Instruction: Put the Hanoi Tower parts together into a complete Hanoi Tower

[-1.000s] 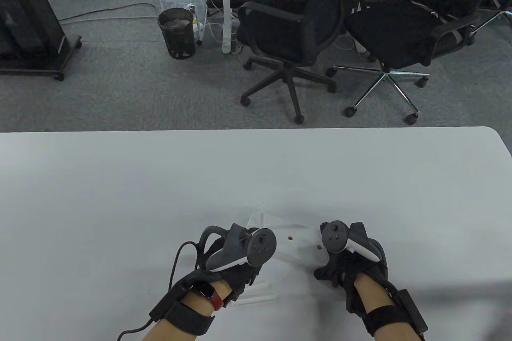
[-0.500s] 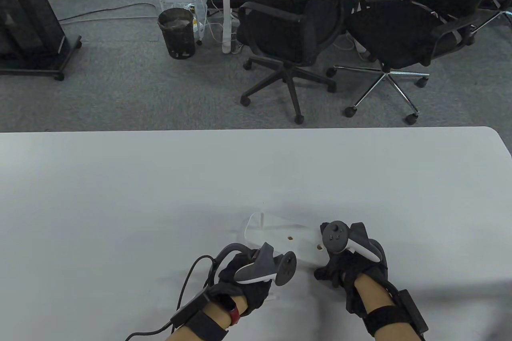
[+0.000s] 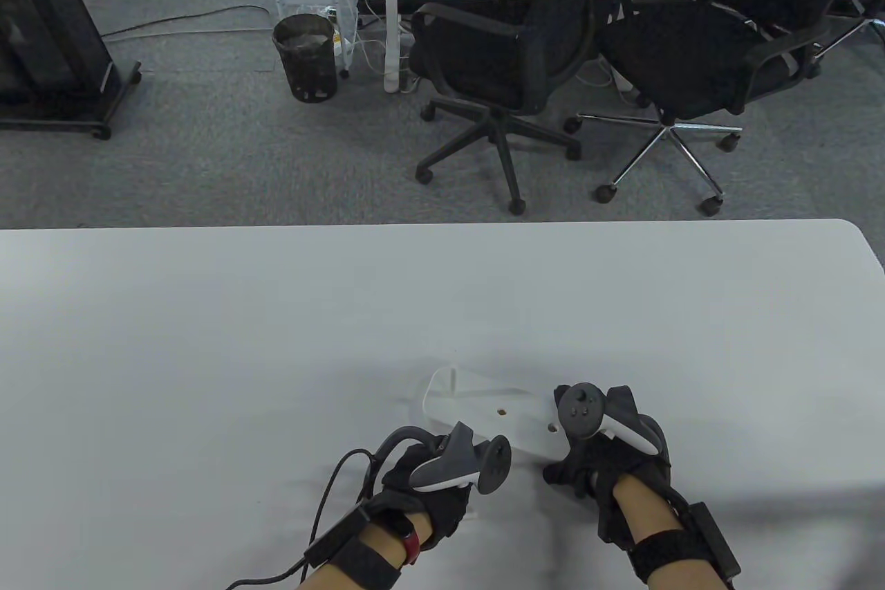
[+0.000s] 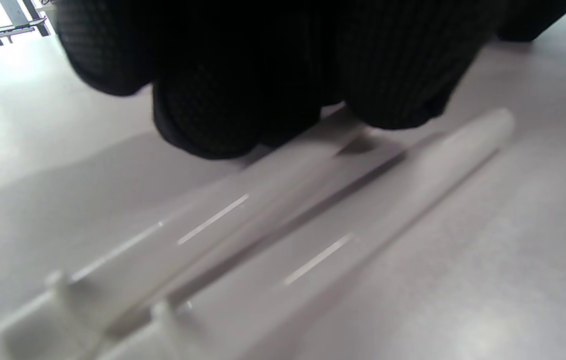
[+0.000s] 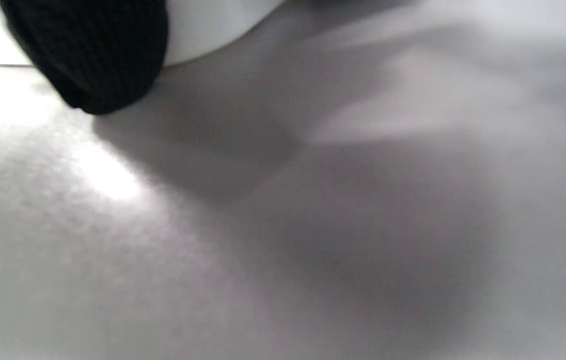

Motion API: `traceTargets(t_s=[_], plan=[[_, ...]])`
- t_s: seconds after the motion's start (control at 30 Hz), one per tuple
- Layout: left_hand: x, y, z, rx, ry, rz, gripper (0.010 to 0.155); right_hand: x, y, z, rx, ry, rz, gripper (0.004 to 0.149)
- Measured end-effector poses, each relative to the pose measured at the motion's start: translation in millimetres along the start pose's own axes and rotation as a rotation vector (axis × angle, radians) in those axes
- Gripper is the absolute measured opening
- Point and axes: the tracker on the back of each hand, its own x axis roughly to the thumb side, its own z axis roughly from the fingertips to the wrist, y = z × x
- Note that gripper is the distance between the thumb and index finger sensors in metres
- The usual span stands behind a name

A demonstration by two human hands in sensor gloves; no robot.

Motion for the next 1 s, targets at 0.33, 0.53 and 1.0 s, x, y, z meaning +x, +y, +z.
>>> traceTargets(t_s=[0.33, 0.53, 1.0], plan=[[6, -2, 3, 0.062, -0.058, -0.110, 0.057, 0, 0, 0, -0.003, 0.000, -0.003, 0.116], [14, -4, -1, 0.048, -0.086, -0.223, 0.057, 0, 0, -1, -0.003, 0.002, -0.003, 0.116], [-34, 62, 25, 0.087, -0.074, 0.183, 0.046, -1, 1, -1, -0.007, 0.001, -0.006, 0.116]])
